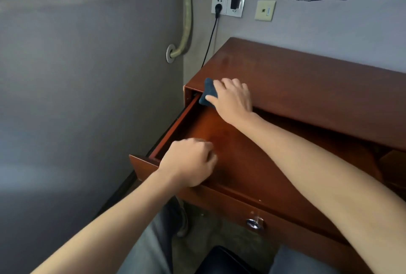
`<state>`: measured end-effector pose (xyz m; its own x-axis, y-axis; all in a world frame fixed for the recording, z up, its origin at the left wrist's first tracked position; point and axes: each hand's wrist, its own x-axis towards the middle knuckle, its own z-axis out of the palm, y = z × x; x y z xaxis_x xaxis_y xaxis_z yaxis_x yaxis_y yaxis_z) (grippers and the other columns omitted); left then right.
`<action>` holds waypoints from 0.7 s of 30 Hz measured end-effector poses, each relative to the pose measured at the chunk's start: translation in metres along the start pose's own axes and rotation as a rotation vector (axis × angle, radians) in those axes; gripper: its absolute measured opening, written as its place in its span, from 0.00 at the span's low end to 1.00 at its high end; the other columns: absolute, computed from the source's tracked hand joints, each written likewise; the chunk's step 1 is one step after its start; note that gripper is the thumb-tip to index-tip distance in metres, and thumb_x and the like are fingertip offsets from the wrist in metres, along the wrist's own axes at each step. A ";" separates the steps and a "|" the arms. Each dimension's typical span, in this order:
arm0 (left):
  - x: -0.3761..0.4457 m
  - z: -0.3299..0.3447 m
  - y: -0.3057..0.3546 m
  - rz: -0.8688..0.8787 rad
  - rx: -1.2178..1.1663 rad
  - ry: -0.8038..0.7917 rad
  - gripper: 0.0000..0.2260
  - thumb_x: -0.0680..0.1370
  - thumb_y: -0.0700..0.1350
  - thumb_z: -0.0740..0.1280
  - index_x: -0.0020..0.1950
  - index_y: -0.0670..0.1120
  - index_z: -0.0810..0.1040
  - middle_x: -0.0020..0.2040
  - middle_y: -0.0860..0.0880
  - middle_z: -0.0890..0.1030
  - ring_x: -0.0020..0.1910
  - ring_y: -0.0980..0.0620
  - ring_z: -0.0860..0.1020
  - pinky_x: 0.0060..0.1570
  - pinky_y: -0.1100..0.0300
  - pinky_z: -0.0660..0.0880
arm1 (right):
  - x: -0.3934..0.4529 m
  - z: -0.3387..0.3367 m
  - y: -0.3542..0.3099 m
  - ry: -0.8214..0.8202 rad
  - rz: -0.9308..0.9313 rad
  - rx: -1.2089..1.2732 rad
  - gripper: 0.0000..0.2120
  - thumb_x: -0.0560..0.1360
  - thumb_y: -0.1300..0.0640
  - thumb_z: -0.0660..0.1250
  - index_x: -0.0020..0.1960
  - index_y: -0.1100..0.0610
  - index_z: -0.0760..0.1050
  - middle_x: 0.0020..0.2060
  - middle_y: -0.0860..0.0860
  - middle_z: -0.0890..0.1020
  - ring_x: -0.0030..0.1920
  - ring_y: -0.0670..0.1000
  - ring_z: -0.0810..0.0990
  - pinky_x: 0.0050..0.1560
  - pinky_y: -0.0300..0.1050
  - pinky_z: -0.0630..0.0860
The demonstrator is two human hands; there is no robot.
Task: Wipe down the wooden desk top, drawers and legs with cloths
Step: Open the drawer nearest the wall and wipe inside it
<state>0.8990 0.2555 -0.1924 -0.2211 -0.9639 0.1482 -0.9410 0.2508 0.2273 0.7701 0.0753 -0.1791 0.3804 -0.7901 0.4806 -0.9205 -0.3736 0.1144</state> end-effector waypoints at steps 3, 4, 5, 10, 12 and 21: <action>0.007 0.007 -0.007 -0.061 -0.025 -0.019 0.14 0.81 0.54 0.56 0.38 0.50 0.68 0.39 0.53 0.75 0.39 0.49 0.75 0.38 0.54 0.70 | 0.024 0.049 -0.008 -0.066 -0.043 -0.095 0.33 0.77 0.40 0.68 0.71 0.61 0.68 0.64 0.56 0.76 0.63 0.59 0.74 0.68 0.54 0.69; 0.008 0.008 -0.009 -0.070 -0.026 -0.009 0.14 0.81 0.53 0.56 0.37 0.50 0.67 0.39 0.53 0.74 0.39 0.49 0.74 0.38 0.55 0.68 | 0.029 0.058 -0.012 -0.066 -0.047 -0.098 0.33 0.75 0.43 0.71 0.71 0.64 0.69 0.62 0.59 0.77 0.62 0.60 0.75 0.68 0.54 0.70; 0.010 0.009 -0.009 -0.070 -0.017 -0.015 0.15 0.81 0.53 0.55 0.37 0.50 0.66 0.39 0.53 0.74 0.39 0.50 0.73 0.37 0.55 0.66 | 0.034 0.063 -0.018 -0.064 -0.057 -0.098 0.31 0.75 0.46 0.72 0.69 0.66 0.70 0.60 0.60 0.78 0.60 0.62 0.77 0.66 0.55 0.72; 0.031 0.009 -0.002 -0.038 0.029 -0.070 0.14 0.82 0.52 0.56 0.37 0.51 0.68 0.37 0.53 0.74 0.35 0.54 0.73 0.32 0.59 0.63 | 0.054 0.071 -0.030 -0.017 -0.203 -0.209 0.21 0.78 0.62 0.53 0.64 0.68 0.76 0.56 0.64 0.82 0.58 0.63 0.82 0.62 0.54 0.79; 0.039 0.009 -0.002 -0.053 0.033 -0.093 0.14 0.83 0.51 0.57 0.37 0.51 0.69 0.37 0.54 0.75 0.34 0.54 0.73 0.31 0.59 0.63 | 0.053 0.078 -0.027 -0.019 -0.256 -0.264 0.21 0.78 0.63 0.52 0.65 0.68 0.76 0.58 0.65 0.83 0.59 0.62 0.83 0.61 0.53 0.80; 0.045 0.014 -0.006 -0.074 0.137 -0.136 0.14 0.82 0.55 0.53 0.44 0.51 0.73 0.44 0.55 0.77 0.46 0.49 0.78 0.43 0.53 0.74 | -0.015 0.057 0.081 0.061 -0.338 -0.314 0.21 0.77 0.62 0.61 0.68 0.68 0.75 0.63 0.63 0.81 0.64 0.58 0.82 0.67 0.49 0.77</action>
<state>0.8914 0.2093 -0.2011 -0.1736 -0.9848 0.0022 -0.9800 0.1730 0.0980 0.6949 0.0292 -0.2271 0.6662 -0.6161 0.4202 -0.7320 -0.4326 0.5264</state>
